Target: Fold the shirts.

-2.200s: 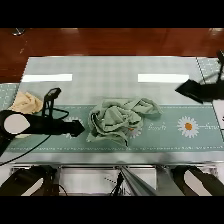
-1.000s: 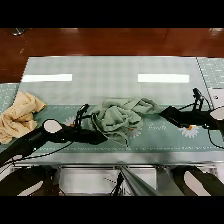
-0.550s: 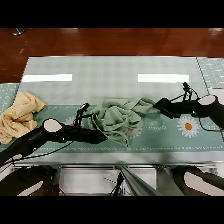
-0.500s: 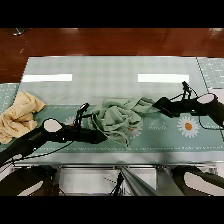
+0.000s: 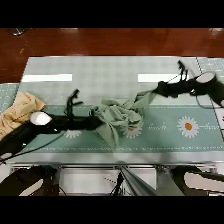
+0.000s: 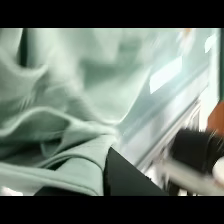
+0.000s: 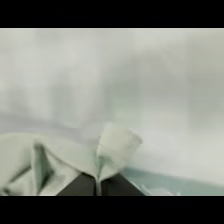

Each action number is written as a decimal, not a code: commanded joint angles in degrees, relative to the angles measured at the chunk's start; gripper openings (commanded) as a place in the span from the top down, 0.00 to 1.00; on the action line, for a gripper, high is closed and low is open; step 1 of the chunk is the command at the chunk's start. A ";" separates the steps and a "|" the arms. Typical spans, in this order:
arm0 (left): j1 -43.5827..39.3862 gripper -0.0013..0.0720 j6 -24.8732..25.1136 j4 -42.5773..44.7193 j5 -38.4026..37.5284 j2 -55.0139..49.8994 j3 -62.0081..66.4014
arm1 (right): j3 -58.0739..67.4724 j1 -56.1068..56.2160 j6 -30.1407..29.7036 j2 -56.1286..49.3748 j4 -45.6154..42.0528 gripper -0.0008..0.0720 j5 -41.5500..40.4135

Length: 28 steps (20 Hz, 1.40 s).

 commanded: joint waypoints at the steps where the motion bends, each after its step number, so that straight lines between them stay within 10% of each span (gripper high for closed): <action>1: 11.41 0.96 -0.07 -0.04 -0.48 7.65 9.60 | 17.25 -1.36 0.55 3.74 -4.52 0.96 6.32; 7: 31.85 0.96 -1.90 0.00 5.18 15.78 40.94 | 59.30 -1.33 6.05 9.77 -11.65 0.96 13.14; 13: 41.13 0.96 -5.55 11.65 -8.09 17.86 60.98 | 61.81 -1.33 6.21 28.48 -23.30 0.96 14.93; 21: 42.58 0.96 -13.14 41.31 -20.55 28.04 62.62 | 50.56 -1.33 12.24 48.17 -40.59 0.96 28.70; 28: 42.49 0.96 -12.61 26.82 -21.44 24.83 38.66 | 17.00 -1.33 16.39 57.53 -40.41 0.96 33.57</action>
